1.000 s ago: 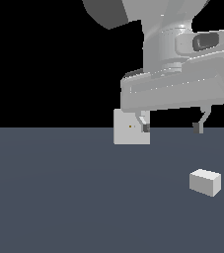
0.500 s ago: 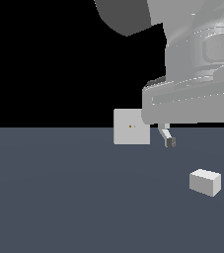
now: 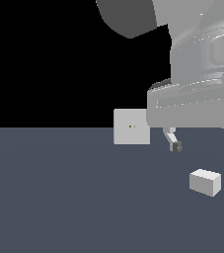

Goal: Plug the charger into the wall socket.

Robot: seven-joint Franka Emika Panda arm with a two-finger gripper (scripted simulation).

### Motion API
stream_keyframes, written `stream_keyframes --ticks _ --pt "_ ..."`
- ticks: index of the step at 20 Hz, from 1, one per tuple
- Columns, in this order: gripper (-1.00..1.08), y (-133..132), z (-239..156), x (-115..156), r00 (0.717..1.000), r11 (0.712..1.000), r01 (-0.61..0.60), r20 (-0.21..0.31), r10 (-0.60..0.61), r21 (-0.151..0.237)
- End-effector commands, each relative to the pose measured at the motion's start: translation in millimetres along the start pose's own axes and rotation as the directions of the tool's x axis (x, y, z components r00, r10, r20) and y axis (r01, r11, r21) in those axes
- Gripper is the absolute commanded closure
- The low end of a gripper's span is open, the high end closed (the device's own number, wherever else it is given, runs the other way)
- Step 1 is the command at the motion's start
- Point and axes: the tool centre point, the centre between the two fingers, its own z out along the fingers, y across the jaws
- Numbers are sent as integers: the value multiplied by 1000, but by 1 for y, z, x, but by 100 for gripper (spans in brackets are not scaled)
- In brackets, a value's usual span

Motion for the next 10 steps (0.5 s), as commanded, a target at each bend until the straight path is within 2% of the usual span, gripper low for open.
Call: stream_keyframes --ticks 1,10 --pt "-92 0 2 0 1000 1000 0 0 0 0" --pt "-92 1 37 -5 1000 1000 -3 0 3 1"
